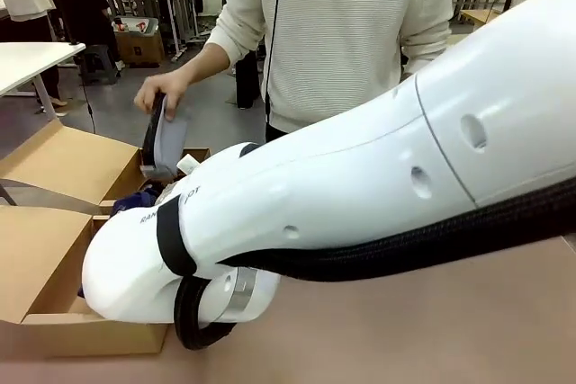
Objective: Place items inside the box.
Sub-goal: Pick up a Pencil pouch or Stapler and place it inside the Mailer Box closest to the robot.
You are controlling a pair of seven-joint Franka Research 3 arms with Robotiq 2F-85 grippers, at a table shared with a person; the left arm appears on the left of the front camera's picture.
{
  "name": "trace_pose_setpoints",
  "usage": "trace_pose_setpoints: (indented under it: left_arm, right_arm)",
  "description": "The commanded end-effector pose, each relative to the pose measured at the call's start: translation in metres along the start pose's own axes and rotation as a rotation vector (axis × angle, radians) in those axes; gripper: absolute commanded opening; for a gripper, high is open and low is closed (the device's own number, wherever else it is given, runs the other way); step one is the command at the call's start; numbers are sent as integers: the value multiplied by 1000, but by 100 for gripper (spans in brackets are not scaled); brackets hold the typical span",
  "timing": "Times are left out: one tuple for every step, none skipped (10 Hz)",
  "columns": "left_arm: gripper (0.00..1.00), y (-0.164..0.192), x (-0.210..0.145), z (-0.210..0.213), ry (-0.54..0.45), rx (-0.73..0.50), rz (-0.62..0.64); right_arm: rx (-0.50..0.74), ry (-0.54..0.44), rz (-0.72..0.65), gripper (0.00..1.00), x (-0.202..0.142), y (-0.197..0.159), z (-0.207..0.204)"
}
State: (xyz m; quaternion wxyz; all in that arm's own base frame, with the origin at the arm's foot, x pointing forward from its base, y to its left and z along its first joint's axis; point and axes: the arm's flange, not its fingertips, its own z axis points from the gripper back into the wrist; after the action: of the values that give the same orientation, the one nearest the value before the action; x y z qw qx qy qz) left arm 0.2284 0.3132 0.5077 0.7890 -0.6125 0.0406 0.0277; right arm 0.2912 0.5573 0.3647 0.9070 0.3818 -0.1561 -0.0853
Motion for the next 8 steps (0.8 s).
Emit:
trace_pose_setpoints:
  left_arm:
    - [100,2,-1,-2,2,9,2]
    - [100,2,-1,-2,2,9,2]
    - [100,2,-1,-2,2,9,2]
    - [100,2,-1,-2,2,9,2]
    - [100,2,-1,-2,2,9,2]
    - [100,2,-1,-2,2,9,2]
    - [100,2,-1,-2,2,9,2]
    - [100,2,-1,-2,2,9,2]
  right_arm:
    - [-65,-26,-31,8,-16,73,9]
    - [-67,-11,-23,8,-17,73,8]
    - [-52,16,-12,32,-17,73,8]
    - [-47,41,-3,63,-18,74,8]
    - [-35,76,11,87,-19,74,9]
    - [-33,100,16,100,-20,75,9]
    - [-43,96,20,100,-21,74,8]
    - [-59,79,21,100,-20,73,7]
